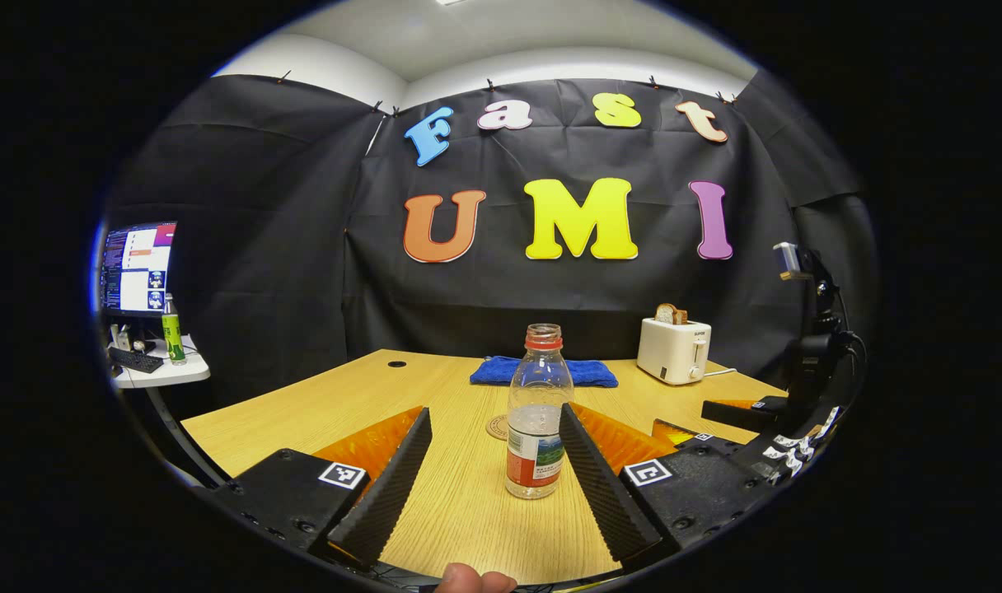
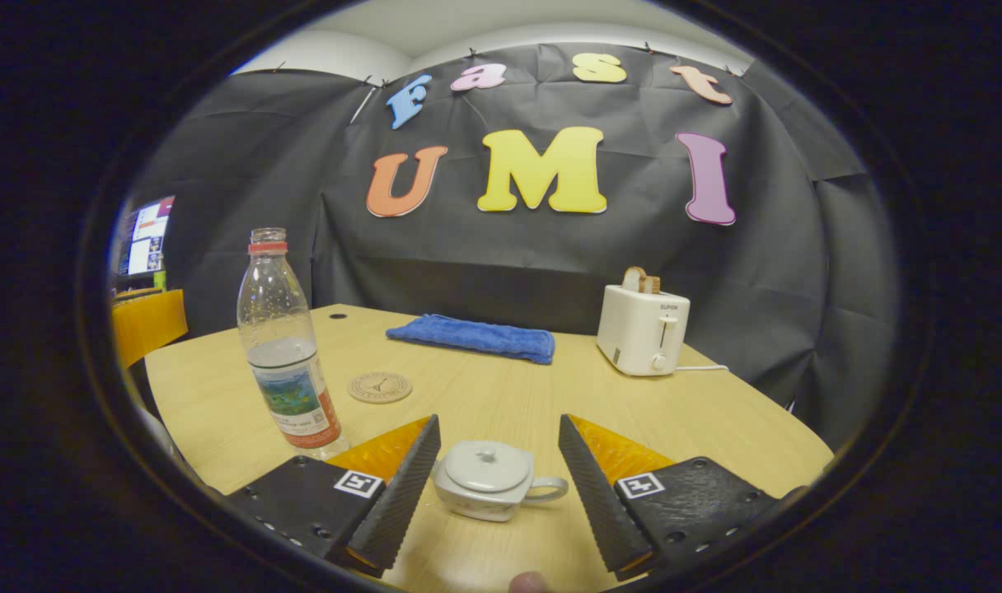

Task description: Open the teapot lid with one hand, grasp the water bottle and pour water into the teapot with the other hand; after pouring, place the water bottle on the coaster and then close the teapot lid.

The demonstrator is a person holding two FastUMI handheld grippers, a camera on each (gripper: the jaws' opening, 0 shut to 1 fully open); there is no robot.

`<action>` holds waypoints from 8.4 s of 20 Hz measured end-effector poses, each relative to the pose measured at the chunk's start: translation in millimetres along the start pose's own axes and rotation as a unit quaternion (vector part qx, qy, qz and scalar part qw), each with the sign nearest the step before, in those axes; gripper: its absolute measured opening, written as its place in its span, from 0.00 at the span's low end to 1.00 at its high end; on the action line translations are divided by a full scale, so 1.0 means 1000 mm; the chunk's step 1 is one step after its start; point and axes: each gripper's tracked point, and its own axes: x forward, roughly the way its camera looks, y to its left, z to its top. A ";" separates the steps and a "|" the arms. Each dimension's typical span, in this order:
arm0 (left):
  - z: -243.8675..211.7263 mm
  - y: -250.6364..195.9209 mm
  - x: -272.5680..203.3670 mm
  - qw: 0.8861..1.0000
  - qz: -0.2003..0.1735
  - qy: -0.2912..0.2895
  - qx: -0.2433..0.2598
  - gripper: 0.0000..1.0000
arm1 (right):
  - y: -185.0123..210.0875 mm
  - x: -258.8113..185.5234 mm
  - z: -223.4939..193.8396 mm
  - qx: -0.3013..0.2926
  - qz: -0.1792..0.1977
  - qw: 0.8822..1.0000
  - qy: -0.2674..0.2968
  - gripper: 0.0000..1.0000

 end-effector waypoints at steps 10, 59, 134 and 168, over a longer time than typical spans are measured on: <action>-0.008 0.000 0.004 1.000 -0.007 0.009 -0.001 0.98 | 0.004 0.013 -0.006 -0.010 0.000 1.000 0.015 0.06; -0.047 -0.010 0.075 0.922 -0.021 0.095 0.375 0.71 | -0.113 -0.068 0.029 0.038 0.012 0.999 -0.012 0.00; 0.022 -0.064 0.083 0.464 0.009 0.005 0.886 0.74 | -0.150 -0.096 0.004 0.073 0.009 0.997 -0.019 0.00; -0.048 -0.047 0.065 0.935 -0.058 0.118 0.331 0.70 | -0.113 -0.095 0.032 0.074 0.046 0.996 -0.018 0.00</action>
